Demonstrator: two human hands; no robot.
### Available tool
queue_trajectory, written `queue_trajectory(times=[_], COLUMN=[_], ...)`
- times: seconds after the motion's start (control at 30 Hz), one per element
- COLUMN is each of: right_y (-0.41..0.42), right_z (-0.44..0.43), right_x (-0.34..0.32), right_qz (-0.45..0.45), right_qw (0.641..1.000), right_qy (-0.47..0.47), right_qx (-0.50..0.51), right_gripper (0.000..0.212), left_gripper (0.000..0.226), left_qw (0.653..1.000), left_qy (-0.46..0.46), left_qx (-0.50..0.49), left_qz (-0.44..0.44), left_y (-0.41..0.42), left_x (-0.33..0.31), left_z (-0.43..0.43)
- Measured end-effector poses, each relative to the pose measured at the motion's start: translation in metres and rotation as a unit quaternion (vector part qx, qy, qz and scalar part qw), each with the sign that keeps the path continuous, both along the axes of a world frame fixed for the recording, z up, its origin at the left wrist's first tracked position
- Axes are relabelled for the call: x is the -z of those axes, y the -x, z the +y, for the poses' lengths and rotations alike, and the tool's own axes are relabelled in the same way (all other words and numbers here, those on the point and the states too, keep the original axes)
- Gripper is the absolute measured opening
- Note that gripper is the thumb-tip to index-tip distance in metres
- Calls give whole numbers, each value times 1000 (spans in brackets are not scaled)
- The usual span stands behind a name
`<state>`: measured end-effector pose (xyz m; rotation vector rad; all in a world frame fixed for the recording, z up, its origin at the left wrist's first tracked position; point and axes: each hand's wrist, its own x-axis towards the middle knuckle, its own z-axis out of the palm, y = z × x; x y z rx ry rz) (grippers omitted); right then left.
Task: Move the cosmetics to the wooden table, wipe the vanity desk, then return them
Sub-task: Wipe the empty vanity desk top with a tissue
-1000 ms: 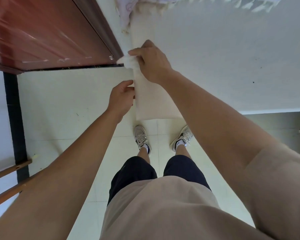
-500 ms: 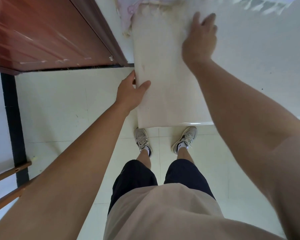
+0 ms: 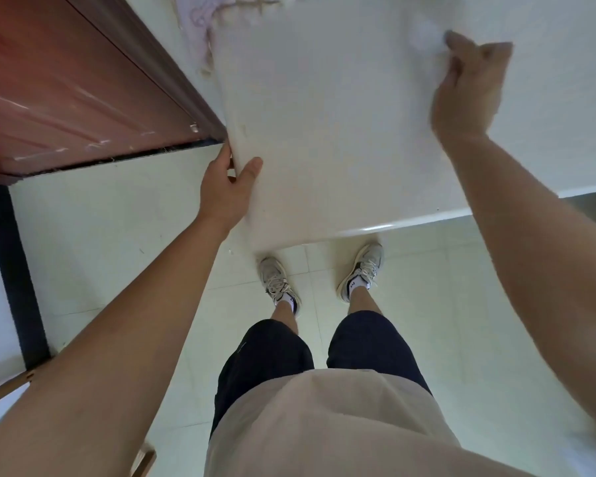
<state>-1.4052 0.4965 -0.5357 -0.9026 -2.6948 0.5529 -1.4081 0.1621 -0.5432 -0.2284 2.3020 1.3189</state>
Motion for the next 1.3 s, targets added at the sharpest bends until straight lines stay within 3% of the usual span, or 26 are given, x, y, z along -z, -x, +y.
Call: queue_trajectory(times=[0.1, 0.17, 0.23, 0.37, 0.5, 0.6, 0.67, 0.77, 0.83, 1.0, 1.07, 1.13, 1.2, 1.3], right_y=[-53, -82, -97, -101, -113, -112, -118, -121, -115, -122, -125, -126, -122, -102], right_z=[80, 76, 38, -90, -187, -184, -165, -159, -188, -285, -285, -259, -219, -142], right_x=[-6, -4, 4, 13, 9, 10, 13, 12, 10, 2, 0, -9, -16, -16], right_qz=[-44, -100, -123, -84, -62, -45, -43, -50, -90, -106, -114, -61, -10, -6], right_qw=[971, 960, 977, 996, 970, 959, 979, 999, 995, 969, 936, 920, 944, 990], right_qy=[4, 42, 16, -2, 5, 23, 3, 12, -1, -12, 51, 132, 156, 140], right_qx=[234, 258, 175, -20, -235, -277, -199, 13, 46, -221, -330, -364, -291, -31], right_gripper=[50, 51, 58, 68, 59, 57, 58, 59, 63, 62, 55, 48, 45, 40], left_gripper=[45, 47, 49, 47, 31, 34, 38, 40, 44, 60, 65, 67, 66, 55], left_qw=[1000, 1000, 1000, 999, 996, 987, 982, 977, 977, 975, 974, 975, 975, 972], left_qy=[-9, -10, -15, -32, -48, -74, -95, -116, -116, -117, -116, -115, -114, -132], left_qx=[-2, -7, -13, -22, -34, -88, -98, -91, -72, -40, -22, -9, -1, -4], left_qz=[6, 4, -1, -22, -72, -110, -129, -155, -161, -185, -191, -192, -192, -195], left_y=[-1, -2, -2, 2, 9, 12, 11, 9, 9, 17, 22, 25, 26, 22], left_x=[2, 4, 4, 2, -6, -16, -23, -31, -35, -43, -42, -40, -36, -32], left_z=[0, 0, -1, -7, -13, -19, -23, -28, -30, -36, -41, -46, -49, -49])
